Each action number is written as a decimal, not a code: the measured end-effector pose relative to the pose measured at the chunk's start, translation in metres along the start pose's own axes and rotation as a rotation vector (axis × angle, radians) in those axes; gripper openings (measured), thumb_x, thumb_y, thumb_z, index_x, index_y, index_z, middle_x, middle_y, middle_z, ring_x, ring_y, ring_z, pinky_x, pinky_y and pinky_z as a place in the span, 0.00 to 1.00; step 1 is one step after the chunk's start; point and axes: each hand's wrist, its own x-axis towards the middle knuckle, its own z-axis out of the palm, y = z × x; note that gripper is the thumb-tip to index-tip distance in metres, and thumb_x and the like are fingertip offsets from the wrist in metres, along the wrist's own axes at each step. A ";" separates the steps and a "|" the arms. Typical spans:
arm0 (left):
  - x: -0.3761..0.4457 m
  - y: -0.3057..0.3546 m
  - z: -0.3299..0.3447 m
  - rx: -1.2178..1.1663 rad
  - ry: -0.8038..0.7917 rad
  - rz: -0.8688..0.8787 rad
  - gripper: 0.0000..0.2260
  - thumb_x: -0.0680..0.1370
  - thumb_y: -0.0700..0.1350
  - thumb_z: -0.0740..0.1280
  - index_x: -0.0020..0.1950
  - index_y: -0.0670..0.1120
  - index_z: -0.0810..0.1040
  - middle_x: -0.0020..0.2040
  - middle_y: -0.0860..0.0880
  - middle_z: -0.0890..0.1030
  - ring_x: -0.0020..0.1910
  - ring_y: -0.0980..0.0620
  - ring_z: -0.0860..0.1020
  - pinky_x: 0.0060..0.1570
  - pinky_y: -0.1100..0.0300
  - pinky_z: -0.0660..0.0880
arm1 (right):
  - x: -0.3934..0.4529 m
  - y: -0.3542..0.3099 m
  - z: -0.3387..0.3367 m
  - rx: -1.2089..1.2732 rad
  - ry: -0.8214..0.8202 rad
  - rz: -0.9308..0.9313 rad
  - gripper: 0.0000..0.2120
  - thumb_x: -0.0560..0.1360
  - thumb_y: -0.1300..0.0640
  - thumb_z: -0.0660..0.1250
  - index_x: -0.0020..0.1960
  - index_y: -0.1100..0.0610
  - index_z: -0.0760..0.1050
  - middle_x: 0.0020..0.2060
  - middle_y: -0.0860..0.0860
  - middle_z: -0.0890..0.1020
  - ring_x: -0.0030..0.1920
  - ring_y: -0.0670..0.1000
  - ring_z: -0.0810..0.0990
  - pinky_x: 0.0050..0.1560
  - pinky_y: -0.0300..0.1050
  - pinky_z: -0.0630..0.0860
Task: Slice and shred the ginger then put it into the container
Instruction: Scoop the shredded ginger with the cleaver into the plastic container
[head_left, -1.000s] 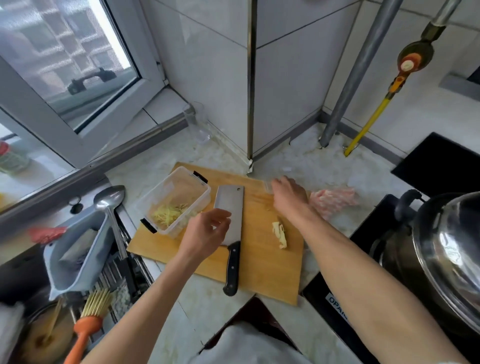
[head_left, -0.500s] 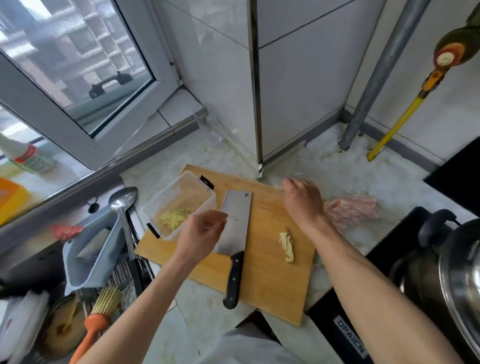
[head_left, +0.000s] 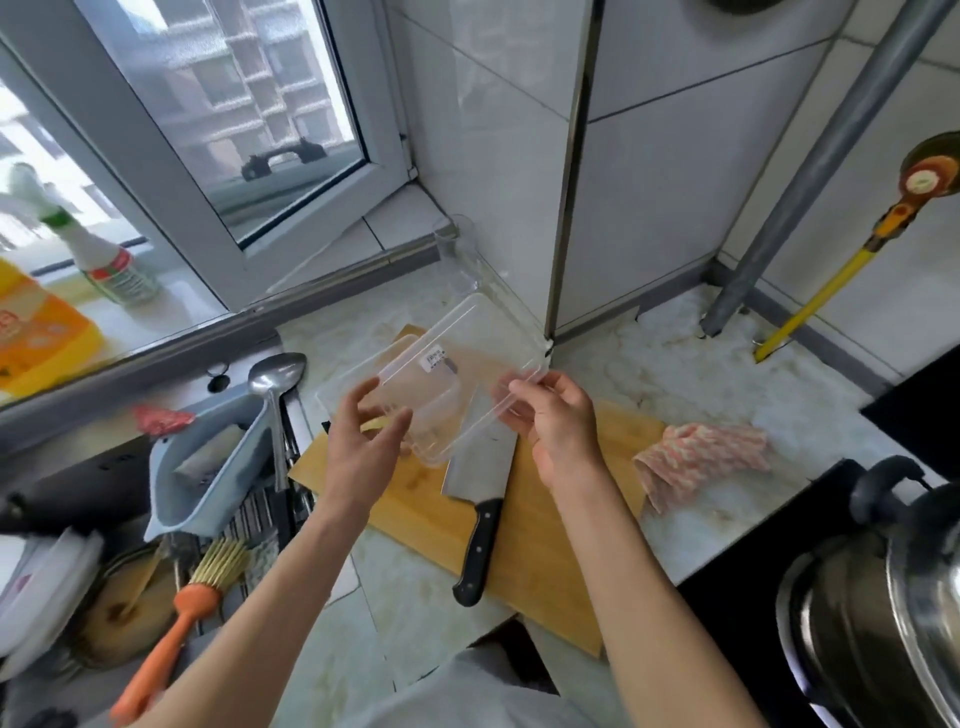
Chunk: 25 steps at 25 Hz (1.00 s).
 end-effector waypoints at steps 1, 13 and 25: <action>-0.002 -0.002 -0.007 -0.038 0.025 -0.002 0.23 0.78 0.39 0.69 0.72 0.52 0.70 0.55 0.44 0.79 0.46 0.48 0.83 0.43 0.56 0.81 | -0.001 0.006 0.003 -0.008 -0.025 0.025 0.07 0.77 0.69 0.67 0.50 0.58 0.74 0.48 0.58 0.86 0.48 0.57 0.86 0.45 0.48 0.83; 0.062 -0.015 -0.066 -0.235 0.283 -0.224 0.26 0.76 0.28 0.64 0.73 0.46 0.71 0.63 0.38 0.77 0.46 0.47 0.79 0.36 0.58 0.80 | 0.039 0.031 0.043 -0.927 -0.037 -0.103 0.08 0.79 0.54 0.62 0.54 0.55 0.76 0.52 0.54 0.82 0.47 0.52 0.81 0.44 0.48 0.79; 0.069 -0.040 -0.044 0.446 0.275 -0.078 0.26 0.76 0.40 0.67 0.74 0.46 0.69 0.71 0.44 0.71 0.63 0.48 0.74 0.60 0.53 0.74 | 0.080 0.056 0.058 -1.248 -0.221 -0.001 0.22 0.81 0.52 0.63 0.72 0.59 0.68 0.66 0.57 0.76 0.60 0.56 0.76 0.53 0.44 0.71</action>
